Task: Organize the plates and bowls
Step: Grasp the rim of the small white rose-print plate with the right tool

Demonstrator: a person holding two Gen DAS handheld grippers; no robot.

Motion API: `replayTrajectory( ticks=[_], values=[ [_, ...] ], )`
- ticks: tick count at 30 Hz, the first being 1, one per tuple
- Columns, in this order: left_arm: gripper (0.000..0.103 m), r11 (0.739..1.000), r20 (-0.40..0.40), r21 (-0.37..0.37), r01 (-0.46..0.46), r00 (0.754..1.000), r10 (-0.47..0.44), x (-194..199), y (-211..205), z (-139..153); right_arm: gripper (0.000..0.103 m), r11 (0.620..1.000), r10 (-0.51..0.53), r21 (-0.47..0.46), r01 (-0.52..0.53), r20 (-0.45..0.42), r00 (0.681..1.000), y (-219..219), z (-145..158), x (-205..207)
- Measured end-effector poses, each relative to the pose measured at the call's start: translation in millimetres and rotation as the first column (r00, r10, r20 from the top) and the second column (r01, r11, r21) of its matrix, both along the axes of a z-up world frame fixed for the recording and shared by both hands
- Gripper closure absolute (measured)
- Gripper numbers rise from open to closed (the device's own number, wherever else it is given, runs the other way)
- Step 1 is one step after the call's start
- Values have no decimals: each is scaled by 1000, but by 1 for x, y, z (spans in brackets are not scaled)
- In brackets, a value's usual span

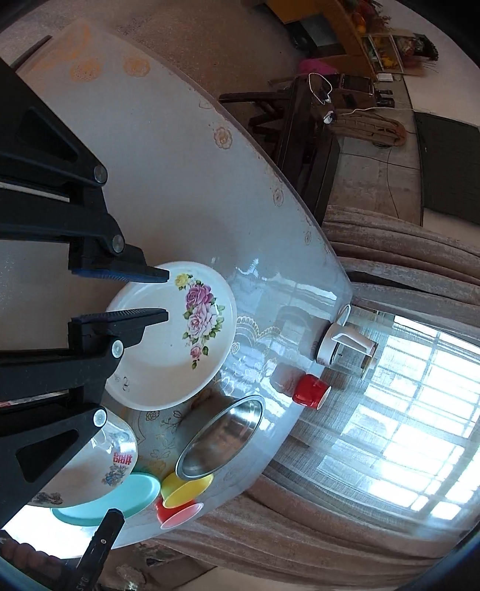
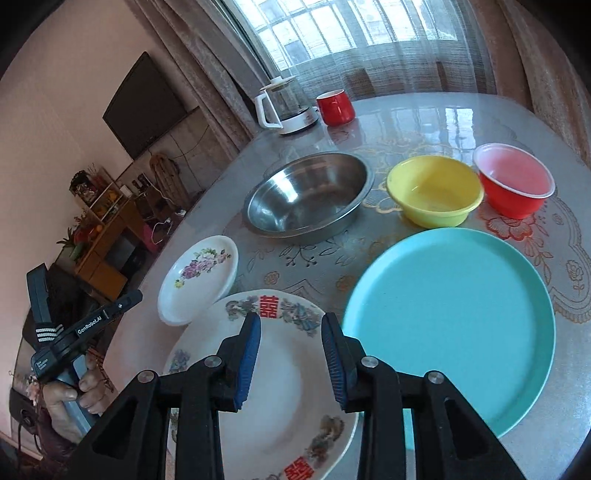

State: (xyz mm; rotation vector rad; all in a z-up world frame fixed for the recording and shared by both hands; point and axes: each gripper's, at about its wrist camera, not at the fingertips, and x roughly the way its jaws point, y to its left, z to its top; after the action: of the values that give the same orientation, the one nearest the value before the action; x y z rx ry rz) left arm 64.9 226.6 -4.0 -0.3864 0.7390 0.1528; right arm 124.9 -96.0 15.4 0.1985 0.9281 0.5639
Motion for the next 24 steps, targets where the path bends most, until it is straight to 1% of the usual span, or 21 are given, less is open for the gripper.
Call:
replayTrajectory(
  ticks=[2,4,7,9,10,14,18,21,23,24],
  values=[
    [82,999,-13,-33,-20,1000,20,2,11,-6,69,1000,21,-2,-21,-29,999,21,-5,11],
    [81,998,-17,-63,-23,1000,22,4,19,-12,69,999,41,-3,-41,-50,998,40,-9,21],
    [81,996,-21,-84,-12,1000,10,8,24,-17,69,999,48,0,-48,-91,995,61,-16,37],
    [72,993,-25,-116,-7,1000,4,11,27,-21,69,999,45,-2,-46,-108,993,74,-19,48],
    [72,992,-19,-124,-9,1000,6,13,28,-22,69,999,45,-4,-46,-113,993,80,-21,52],
    [72,996,-32,-89,3,999,-6,24,25,-28,71,999,45,-16,-48,-148,988,100,-32,71],
    [72,995,-62,-104,6,998,-13,34,26,-38,72,997,47,-44,-56,-171,984,113,-43,80],
    [74,996,-74,-87,20,997,-27,41,22,-43,77,995,51,-80,-66,-183,982,122,-55,85],
    [78,997,-92,-78,26,995,-33,47,21,-49,81,993,52,-100,-70,-174,983,126,-59,87],
    [79,997,-81,-70,27,996,-32,48,20,-49,84,992,51,-109,-71,-171,984,127,-61,87]
  ],
)
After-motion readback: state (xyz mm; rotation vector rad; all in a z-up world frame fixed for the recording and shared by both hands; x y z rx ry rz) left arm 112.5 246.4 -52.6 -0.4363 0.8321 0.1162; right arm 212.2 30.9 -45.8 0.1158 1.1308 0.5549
